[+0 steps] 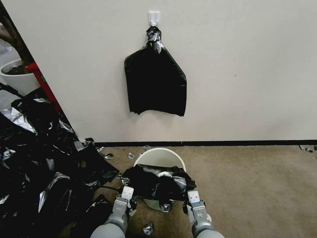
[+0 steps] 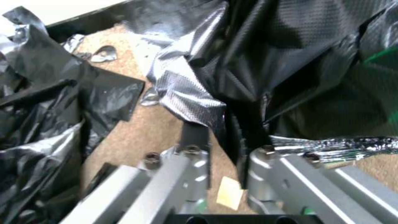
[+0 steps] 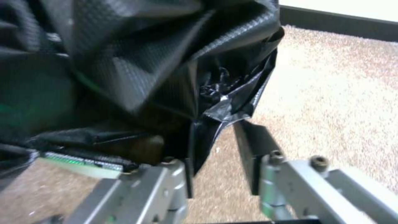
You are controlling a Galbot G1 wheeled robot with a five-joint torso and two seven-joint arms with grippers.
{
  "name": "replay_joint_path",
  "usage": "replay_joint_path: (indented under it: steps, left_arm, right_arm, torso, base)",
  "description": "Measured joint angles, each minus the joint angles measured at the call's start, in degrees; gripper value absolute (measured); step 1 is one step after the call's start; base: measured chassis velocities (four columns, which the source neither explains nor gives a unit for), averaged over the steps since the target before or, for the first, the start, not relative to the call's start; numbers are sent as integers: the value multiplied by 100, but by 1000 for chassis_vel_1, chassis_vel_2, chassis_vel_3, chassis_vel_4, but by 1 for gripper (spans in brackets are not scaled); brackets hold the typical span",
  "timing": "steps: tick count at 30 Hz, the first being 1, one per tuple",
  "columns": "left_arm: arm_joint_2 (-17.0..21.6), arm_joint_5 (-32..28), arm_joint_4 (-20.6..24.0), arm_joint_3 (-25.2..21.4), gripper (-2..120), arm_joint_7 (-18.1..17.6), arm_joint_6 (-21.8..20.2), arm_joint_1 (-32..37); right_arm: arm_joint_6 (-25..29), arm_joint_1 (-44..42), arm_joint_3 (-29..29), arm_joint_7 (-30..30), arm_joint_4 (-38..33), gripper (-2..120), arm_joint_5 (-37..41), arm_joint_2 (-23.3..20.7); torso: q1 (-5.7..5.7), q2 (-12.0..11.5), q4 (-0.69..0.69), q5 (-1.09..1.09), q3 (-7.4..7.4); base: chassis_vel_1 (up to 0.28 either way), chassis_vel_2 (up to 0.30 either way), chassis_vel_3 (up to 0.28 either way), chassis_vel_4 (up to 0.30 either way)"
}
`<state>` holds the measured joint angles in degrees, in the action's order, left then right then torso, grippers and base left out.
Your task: Place a trash bag onto the trash bin.
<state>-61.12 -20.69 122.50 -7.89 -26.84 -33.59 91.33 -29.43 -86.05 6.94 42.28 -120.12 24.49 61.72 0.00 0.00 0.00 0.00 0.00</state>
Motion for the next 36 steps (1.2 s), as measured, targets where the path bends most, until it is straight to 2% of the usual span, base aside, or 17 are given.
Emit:
replay_joint_path:
  steps: [4,7,10,11,13,15,17,18,20,22,23,24,27,28,31,32,36]
  left_arm:
    - [230,-192,337,-232,31,105,-155,199]
    - [291,-245,435,-300,36,138,-176,258]
    - [513,-444,912,-584,55,212,-204,533]
    - [513,-444,912,-584,55,212,-204,533]
    - [652,-512,1187,-734,64,211,-193,681]
    - [705,-525,1301,-802,68,194,-169,720]
    - [746,-524,1441,-878,78,154,-87,745]
    - [746,-524,1441,-878,78,154,-87,745]
    - [767,-516,1590,-969,89,114,-7,721]
    - [754,-498,1651,-1028,97,156,343,543]
    - [754,-498,1651,-1028,97,156,343,543]
    - [694,-433,1654,-1053,99,227,576,454]
    - [438,-227,1877,-1214,100,314,785,444]
    - [438,-227,1877,-1214,100,314,785,444]
    - [-120,261,2087,-1438,100,328,1013,820]
    - [-120,261,2087,-1438,100,328,1013,820]
    - [-532,591,2101,-1677,100,439,1228,849]
  right_arm:
    - [63,-326,-72,40,-371,41,93,-142]
    - [98,-432,-89,68,-478,47,104,-186]
    - [218,-949,-157,104,-967,67,104,-398]
    - [218,-949,-157,104,-967,67,104,-398]
    - [347,-1139,-119,102,-1235,78,55,-443]
    - [411,-1154,-103,75,-1343,82,20,-443]
    - [556,-1117,-126,10,-1480,91,-59,-442]
    - [556,-1117,-126,10,-1480,91,-59,-442]
    - [946,-983,-232,-182,-1613,98,-276,-453]
    - [1415,-451,-500,-705,-1722,100,-272,-530]
    - [1415,-451,-500,-705,-1722,100,-272,-530]
    - [1417,-27,-644,-879,-1671,100,103,-554]
    - [855,882,-831,-1224,-1369,100,1024,-727]
    - [855,882,-831,-1224,-1369,100,1024,-727]
    - [-228,1529,-951,-1758,-944,100,1599,-967]
    - [-228,1529,-951,-1758,-944,100,1599,-967]
    - [-1055,2623,-797,-3218,367,100,1630,-1011]
  torso:
    - [0,0,0,0,0]
    - [0,0,0,0,0]
    - [0,0,0,-1,0]
    - [0,0,0,-1,0]
    - [0,0,0,-1,0]
    - [0,0,0,0,0]
    - [0,0,0,0,0]
    - [0,0,0,0,0]
    - [0,0,0,0,0]
    - [0,0,-1,0,0]
    - [0,0,-1,0,0]
    - [0,0,-2,-1,0]
    - [0,0,0,1,0]
    - [0,0,0,1,0]
    - [0,0,1,1,0]
    - [0,0,1,1,0]
    - [0,0,0,2,1]
  base:
    - [0,0,0,0]
    - [0,0,0,0]
    - [0,0,0,0]
    - [0,0,0,0]
    - [0,0,0,0]
    - [0,0,0,0]
    - [0,0,0,0]
    - [0,0,0,0]
    - [0,0,0,0]
    - [0,0,0,0]
    - [0,0,0,0]
    - [0,0,0,0]
    - [0,0,0,0]
    - [0,0,0,0]
    - [0,0,0,0]
    - [0,0,0,0]
    - [0,0,0,0]
